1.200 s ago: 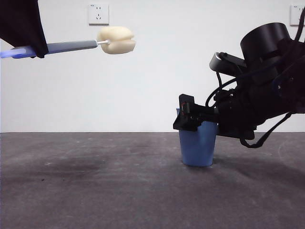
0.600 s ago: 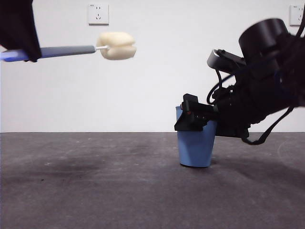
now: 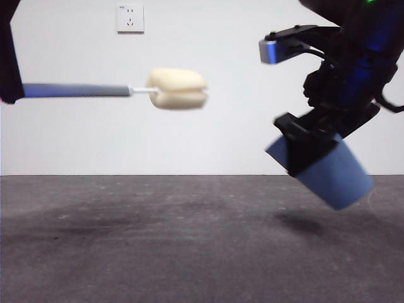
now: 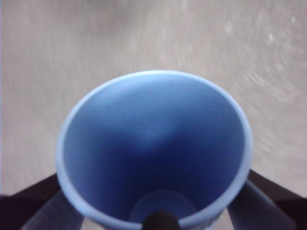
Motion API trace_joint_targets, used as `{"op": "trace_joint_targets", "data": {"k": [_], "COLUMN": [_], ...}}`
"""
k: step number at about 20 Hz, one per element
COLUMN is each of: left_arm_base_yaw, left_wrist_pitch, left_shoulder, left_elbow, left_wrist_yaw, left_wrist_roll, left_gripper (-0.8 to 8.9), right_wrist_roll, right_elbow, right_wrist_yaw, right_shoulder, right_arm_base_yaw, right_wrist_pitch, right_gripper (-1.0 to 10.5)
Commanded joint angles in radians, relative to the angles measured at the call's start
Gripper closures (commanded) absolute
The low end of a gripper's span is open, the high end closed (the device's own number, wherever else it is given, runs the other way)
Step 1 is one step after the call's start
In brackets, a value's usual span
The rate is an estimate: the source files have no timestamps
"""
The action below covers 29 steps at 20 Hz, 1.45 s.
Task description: Pick up the cup brush,pick up the cup,insert the brush into the cup,clean the cup,put the cup brush back,put the cup back to the fixed position on the table
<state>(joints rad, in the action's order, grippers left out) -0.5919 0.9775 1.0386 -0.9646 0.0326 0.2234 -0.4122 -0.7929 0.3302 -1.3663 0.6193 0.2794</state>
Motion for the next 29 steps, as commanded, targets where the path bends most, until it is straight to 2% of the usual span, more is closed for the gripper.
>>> {"op": "trace_joint_targets", "data": {"k": [1, 5, 8, 10, 18, 21, 24, 29], "left_arm_base_yaw": [-0.005, -0.018, -0.054, -0.084, -0.178, -0.209, -0.233, -0.274], "left_wrist_pitch": [0.021, 0.042, 0.041, 0.035, 0.01, -0.058, -0.124, -0.199], "left_shoulder": [0.017, 0.054, 0.073, 0.081, 0.138, 0.183, 0.224, 0.24], "left_elbow": [0.008, 0.008, 0.008, 0.008, 0.008, 0.008, 0.008, 0.008], "left_wrist_yaw": [-0.048, -0.089, -0.093, -0.093, -0.093, -0.098, -0.143, -0.146], "left_wrist_roll": [0.105, 0.122, 0.121, 0.115, 0.038, -0.006, -0.038, -0.1], "left_gripper": [8.22, 8.22, 8.22, 8.22, 8.22, 8.22, 8.22, 8.22], "right_wrist_roll": [-0.177, -0.323, -0.373, -0.4, -0.427, -0.449, -0.469, -0.476], "right_elbow": [-0.024, -0.03, -0.03, -0.03, -0.03, -0.03, -0.03, -0.03], "right_wrist_yaw": [0.096, 0.21, 0.276, 0.283, 0.309, 0.309, 0.309, 0.309], "right_shoulder": [0.0, 0.0, 0.0, 0.0, -0.001, -0.001, -0.002, -0.01], "right_arm_base_yaw": [0.052, 0.143, 0.198, 0.22, 0.274, 0.316, 0.371, 0.43], "right_wrist_pitch": [0.058, 0.093, 0.093, 0.095, 0.106, 0.113, 0.122, 0.127], "right_gripper": [9.6, 9.6, 9.6, 9.6, 9.6, 9.6, 9.6, 9.6]}}
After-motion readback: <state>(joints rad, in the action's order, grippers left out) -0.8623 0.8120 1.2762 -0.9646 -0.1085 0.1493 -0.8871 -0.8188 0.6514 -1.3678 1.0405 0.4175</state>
